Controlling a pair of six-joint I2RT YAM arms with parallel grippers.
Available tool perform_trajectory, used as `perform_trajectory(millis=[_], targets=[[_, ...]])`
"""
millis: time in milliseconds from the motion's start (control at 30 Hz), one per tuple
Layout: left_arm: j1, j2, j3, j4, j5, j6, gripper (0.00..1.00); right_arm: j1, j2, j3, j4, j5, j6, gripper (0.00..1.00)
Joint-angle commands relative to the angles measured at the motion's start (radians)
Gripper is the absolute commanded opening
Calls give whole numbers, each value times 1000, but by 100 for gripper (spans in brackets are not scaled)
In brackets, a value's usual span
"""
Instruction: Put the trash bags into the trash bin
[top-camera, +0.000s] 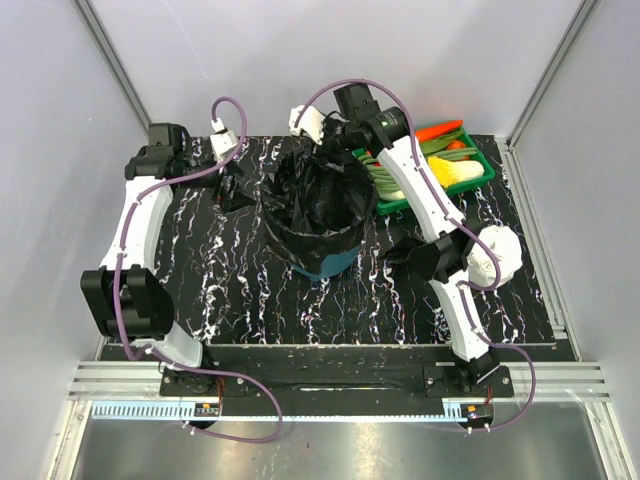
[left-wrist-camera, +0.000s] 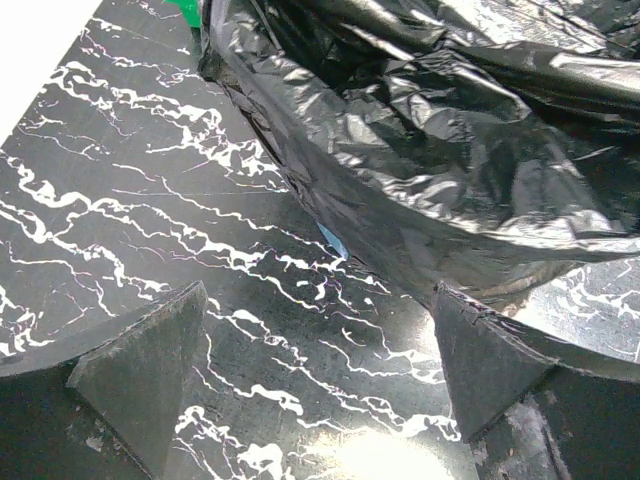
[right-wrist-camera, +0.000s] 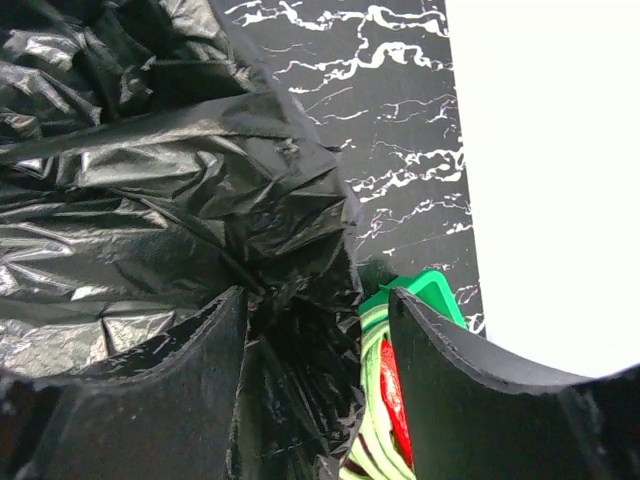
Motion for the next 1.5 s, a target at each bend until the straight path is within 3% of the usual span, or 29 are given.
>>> perform_trajectory(millis=[0, 100, 233, 433, 567, 700, 767, 867, 967, 1100, 1167, 1267, 1467], targets=[[19, 26, 21, 84, 60, -7, 99, 15, -21, 21, 94, 49, 76, 66], [39, 43, 37, 133, 75, -48, 99, 10, -43, 18, 121, 53, 147, 71], [67, 59, 57, 235, 91, -155, 99, 1, -92, -4, 156, 67, 242, 93], [82, 55, -7, 644, 92, -528, 99, -19, -195, -42, 161, 46, 388, 98], [84, 125, 30, 837, 159, -741, 99, -34, -317, -166, 162, 17, 489, 100], [82, 216, 18, 1222, 238, -1158, 99, -67, -477, -362, 164, -75, 566, 100], [78, 283, 25, 1458, 253, -1469, 99, -76, -552, -483, 156, -103, 580, 100], [62, 352, 53, 1664, 246, -1697, 98, -83, -630, -617, 136, -115, 584, 100], [32, 349, 27, 1585, 177, -1655, 97, -88, -712, -775, 122, -167, 563, 98], [-25, 296, 30, 1147, -9, -1282, 96, -87, -799, -937, 121, -227, 535, 94], [-42, 285, 24, 1062, -59, -1188, 96, -87, -833, -996, 122, -264, 529, 92], [-103, 276, 21, 965, -121, -1105, 96, -87, -859, -1045, 139, -272, 543, 91], [-139, 233, -45, 961, -158, -1070, 95, -87, -842, -1004, 157, -160, 629, 93]])
